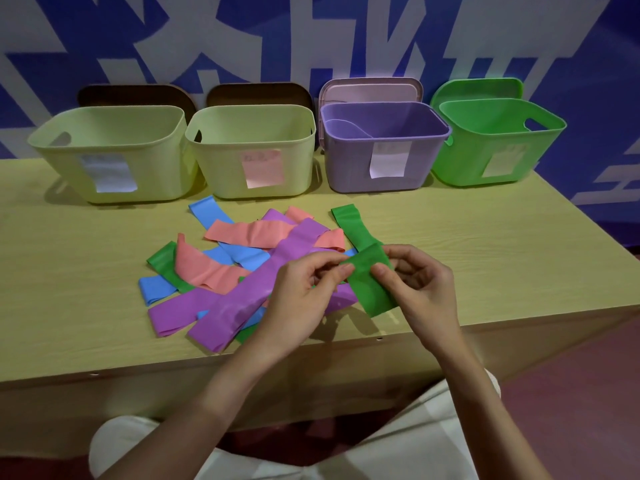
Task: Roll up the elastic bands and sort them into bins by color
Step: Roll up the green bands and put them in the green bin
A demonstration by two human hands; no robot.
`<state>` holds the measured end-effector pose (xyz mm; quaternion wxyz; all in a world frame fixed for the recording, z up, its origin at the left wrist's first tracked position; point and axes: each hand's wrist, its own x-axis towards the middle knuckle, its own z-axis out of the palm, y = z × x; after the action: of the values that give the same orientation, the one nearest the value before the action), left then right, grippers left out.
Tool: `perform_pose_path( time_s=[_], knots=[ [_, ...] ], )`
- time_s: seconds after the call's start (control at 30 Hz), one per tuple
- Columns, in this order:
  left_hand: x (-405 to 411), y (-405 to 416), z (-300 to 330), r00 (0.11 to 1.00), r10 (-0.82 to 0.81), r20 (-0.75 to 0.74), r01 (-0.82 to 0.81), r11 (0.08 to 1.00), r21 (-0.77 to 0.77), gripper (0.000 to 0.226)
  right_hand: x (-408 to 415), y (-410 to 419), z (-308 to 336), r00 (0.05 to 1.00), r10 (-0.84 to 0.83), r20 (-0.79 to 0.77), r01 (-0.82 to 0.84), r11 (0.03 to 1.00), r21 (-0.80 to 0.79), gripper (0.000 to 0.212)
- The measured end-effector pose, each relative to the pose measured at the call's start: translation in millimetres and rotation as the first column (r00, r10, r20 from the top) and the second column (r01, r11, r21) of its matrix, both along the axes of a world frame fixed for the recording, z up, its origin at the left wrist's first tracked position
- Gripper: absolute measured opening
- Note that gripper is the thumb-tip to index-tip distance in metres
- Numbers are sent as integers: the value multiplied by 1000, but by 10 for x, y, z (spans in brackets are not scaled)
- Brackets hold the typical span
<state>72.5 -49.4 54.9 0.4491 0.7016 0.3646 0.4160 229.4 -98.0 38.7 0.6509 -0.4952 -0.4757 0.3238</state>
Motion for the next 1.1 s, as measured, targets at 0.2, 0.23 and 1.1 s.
perform_pose_path(
  time_s=[0.2,0.23,1.1],
  knots=[
    [-23,2,27,997,-76,31,80,989,-125,14,42,-54,10,996,85,17,-85,996,29,31],
    [-28,3,20,994,-103,31,107,984,-140,16,42,-63,12,995,95,22,-96,995,28,31],
    [2,-4,-22,996,-50,68,58,991,-118,20,1,-13,-37,996,66,-60,-68,997,-30,29]
  ],
)
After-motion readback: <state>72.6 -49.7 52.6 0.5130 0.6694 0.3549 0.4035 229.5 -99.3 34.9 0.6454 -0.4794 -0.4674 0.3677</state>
